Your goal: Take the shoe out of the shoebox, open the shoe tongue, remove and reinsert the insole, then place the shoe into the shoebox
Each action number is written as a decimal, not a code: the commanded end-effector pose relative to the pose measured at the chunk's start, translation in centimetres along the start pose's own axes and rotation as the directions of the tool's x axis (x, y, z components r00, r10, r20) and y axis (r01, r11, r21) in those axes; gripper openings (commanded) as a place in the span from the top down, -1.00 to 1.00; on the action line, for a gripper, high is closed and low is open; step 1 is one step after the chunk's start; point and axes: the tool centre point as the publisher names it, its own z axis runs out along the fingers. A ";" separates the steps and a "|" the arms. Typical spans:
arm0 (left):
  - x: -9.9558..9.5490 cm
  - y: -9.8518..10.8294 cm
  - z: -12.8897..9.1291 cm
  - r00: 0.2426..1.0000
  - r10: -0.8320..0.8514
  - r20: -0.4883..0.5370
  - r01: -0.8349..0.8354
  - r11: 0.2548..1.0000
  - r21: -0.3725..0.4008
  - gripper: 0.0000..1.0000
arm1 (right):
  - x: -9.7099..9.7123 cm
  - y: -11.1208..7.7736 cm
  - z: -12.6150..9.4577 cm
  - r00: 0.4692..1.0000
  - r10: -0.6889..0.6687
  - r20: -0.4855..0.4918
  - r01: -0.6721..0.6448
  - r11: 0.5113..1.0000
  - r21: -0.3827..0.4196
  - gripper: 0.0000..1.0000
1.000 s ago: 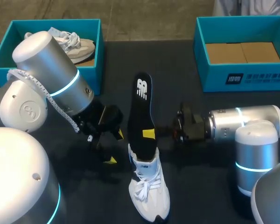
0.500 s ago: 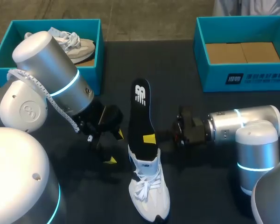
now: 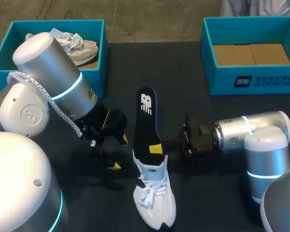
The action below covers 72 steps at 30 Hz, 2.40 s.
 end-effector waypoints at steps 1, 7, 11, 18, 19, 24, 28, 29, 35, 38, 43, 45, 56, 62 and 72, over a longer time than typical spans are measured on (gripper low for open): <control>0.0 0.0 0.1 1.000 0.000 0.001 0.000 1.000 -0.002 -1.00 | 0.3 -0.7 0.1 1.000 0.008 0.004 -0.008 1.000 0.004 1.00; 0.0 0.0 0.1 1.000 0.000 0.001 0.000 1.000 -0.002 -1.00 | 0.7 -1.2 0.0 1.000 0.024 0.008 -0.024 0.999 0.029 1.00; 0.0 0.0 0.1 1.000 0.000 0.001 0.000 1.000 -0.002 -1.00 | 0.9 -1.9 0.0 0.999 0.036 0.012 -0.037 0.999 0.040 1.00; 0.0 0.0 0.1 1.000 0.000 0.001 0.000 1.000 -0.002 -1.00 | 1.0 -2.9 0.2 0.998 0.058 0.007 -0.058 0.997 0.042 1.00; 0.0 0.0 0.1 1.000 0.000 0.001 0.000 1.000 -0.002 -1.00 | 1.0 -2.9 0.2 0.998 0.059 0.006 -0.059 0.997 0.041 1.00; 0.0 0.0 0.1 1.000 0.000 0.001 0.000 1.000 -0.002 -1.00 | 1.0 -2.6 0.6 0.998 0.056 -0.005 -0.055 0.998 0.033 1.00; 0.0 0.0 0.1 1.000 0.000 0.001 0.000 1.000 -0.002 -1.00 | 0.9 -2.1 0.9 0.999 0.046 -0.011 -0.045 0.998 0.032 0.87; 0.0 0.0 0.1 1.000 0.000 0.001 0.000 1.000 -0.002 -1.00 | 0.8 -2.0 0.9 0.999 0.044 -0.013 -0.043 0.999 0.033 0.65; 0.0 0.0 0.1 1.000 0.000 0.001 0.000 1.000 -0.002 -1.00 | 0.6 -1.2 1.1 0.999 0.032 -0.017 -0.031 0.999 0.041 0.62; 0.0 0.0 0.1 1.000 0.000 0.001 0.000 1.000 -0.002 -1.00 | 0.6 -0.7 1.3 1.000 0.022 -0.020 -0.021 0.999 0.045 0.62; 0.0 0.0 0.1 1.000 0.000 0.001 0.000 1.000 -0.002 -1.00 | 0.4 -0.1 1.7 1.000 0.014 -0.023 -0.012 0.998 0.054 0.58; 0.0 0.0 0.1 1.000 0.000 0.001 0.000 1.000 -0.002 -1.00 | 0.2 0.0 1.7 1.000 0.012 -0.023 -0.011 0.998 0.055 0.57; 0.0 0.0 0.1 1.000 0.000 0.001 0.000 1.000 -0.002 -1.00 | -0.4 1.0 1.7 1.000 -0.006 -0.024 0.007 0.999 0.050 0.55; 0.0 0.0 0.1 1.000 0.000 0.001 0.000 1.000 -0.002 -1.00 | -0.5 1.9 1.5 1.000 -0.023 -0.019 0.024 0.999 0.041 0.57; 0.0 0.0 0.1 1.000 0.000 0.001 0.000 1.000 -0.002 -1.00 | -0.9 2.5 1.4 0.999 -0.031 -0.014 0.031 0.999 0.030 1.00</control>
